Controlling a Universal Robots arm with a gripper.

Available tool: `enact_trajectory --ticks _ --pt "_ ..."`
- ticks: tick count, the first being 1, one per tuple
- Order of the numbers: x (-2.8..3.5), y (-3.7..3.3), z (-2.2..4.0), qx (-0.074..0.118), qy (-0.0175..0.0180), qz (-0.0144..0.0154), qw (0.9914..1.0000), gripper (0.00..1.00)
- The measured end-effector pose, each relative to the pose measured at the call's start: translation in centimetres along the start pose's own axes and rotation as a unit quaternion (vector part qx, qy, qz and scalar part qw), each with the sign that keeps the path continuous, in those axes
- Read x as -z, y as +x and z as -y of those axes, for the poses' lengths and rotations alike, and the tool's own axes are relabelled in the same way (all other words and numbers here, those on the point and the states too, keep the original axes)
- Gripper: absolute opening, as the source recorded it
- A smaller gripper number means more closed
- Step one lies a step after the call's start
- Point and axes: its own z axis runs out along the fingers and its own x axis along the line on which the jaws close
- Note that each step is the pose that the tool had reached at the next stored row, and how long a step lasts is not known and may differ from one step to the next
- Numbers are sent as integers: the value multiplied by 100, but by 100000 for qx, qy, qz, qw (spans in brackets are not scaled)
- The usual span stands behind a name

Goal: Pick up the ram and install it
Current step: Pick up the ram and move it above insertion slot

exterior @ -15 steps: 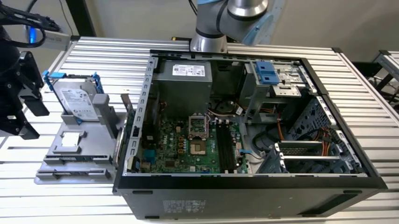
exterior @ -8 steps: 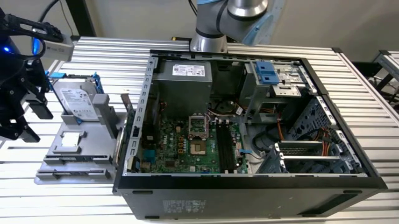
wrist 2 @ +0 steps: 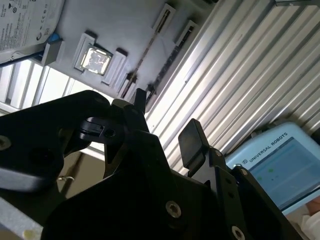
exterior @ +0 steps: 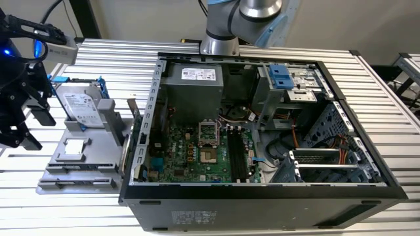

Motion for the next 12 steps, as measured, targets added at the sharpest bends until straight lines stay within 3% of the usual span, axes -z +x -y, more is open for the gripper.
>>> enact_trajectory --ticks 12 --pt "-2 0 0 -2 8 -419 99999 100"
